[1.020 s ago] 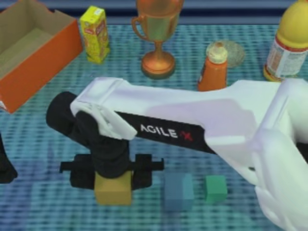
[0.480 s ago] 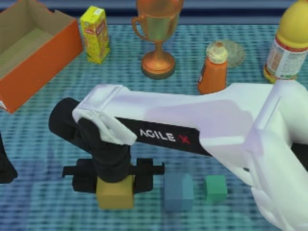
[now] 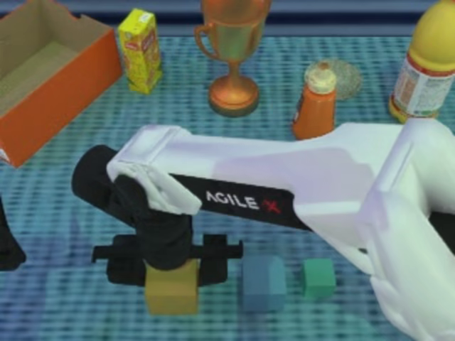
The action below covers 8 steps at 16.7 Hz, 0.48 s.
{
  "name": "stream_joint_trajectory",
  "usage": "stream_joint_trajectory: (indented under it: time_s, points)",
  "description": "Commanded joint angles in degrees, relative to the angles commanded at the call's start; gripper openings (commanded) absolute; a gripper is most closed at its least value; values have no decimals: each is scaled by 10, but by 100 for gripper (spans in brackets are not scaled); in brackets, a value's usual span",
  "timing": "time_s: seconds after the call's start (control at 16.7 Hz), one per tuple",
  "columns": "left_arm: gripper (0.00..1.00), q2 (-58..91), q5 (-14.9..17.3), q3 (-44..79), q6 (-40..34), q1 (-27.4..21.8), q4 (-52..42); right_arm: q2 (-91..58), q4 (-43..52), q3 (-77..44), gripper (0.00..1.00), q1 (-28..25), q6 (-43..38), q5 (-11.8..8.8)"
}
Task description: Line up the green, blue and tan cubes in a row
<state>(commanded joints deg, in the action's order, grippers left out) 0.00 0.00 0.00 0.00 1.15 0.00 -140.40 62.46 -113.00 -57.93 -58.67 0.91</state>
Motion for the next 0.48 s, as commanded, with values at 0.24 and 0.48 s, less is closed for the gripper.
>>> stream_joint_trajectory:
  time_s: [0.24,0.48]
  points:
    - [100,0,0,0,0,0,0,0,0,0,100,0,0,0]
    - [100,0,0,0,0,0,0,0,0,0,100,0,0,0]
